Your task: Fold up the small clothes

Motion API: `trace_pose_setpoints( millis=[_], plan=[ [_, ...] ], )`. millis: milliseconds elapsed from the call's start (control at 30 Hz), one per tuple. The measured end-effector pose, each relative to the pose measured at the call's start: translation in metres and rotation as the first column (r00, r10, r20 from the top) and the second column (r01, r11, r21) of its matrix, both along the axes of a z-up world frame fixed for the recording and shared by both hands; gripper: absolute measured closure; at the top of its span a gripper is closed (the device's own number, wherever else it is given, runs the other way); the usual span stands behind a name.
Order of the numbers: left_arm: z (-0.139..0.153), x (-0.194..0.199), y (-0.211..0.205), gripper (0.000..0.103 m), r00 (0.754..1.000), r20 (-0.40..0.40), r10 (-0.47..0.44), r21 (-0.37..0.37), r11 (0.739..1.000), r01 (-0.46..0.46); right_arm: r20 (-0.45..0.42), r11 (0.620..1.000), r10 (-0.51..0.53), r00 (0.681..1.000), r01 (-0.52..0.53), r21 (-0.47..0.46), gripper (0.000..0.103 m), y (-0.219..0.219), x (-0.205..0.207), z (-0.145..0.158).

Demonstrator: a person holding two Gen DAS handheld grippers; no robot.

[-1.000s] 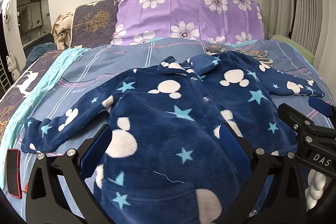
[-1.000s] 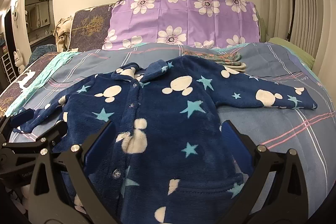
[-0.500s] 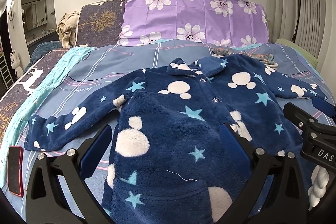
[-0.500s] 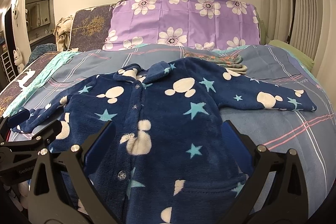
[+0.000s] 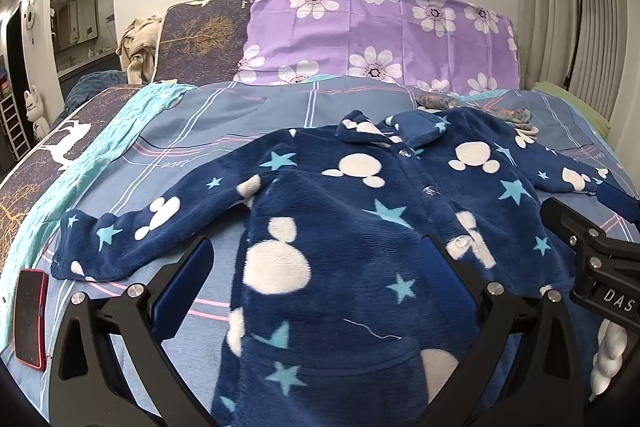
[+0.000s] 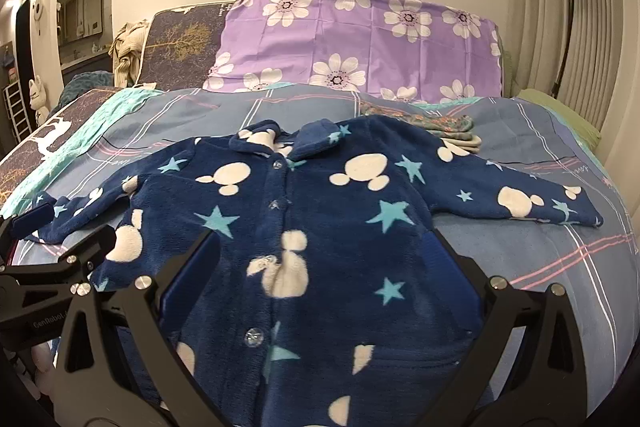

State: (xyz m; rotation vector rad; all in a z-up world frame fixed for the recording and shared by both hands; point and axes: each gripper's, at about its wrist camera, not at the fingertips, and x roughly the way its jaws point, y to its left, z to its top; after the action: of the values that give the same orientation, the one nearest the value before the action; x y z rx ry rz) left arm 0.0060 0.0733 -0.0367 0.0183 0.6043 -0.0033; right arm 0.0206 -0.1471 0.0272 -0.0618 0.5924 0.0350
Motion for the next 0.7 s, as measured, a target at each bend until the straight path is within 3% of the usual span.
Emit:
trace_pose_setpoints(
  millis=[700],
  plan=[
    [-0.015, 0.005, 0.043, 0.002, 0.999, -0.034, 0.031, -0.069, 0.997, -0.033, -0.014, 0.998, 0.041, 0.999, -0.042, -0.051, 0.002, 0.037, 0.011, -0.011]
  ],
)
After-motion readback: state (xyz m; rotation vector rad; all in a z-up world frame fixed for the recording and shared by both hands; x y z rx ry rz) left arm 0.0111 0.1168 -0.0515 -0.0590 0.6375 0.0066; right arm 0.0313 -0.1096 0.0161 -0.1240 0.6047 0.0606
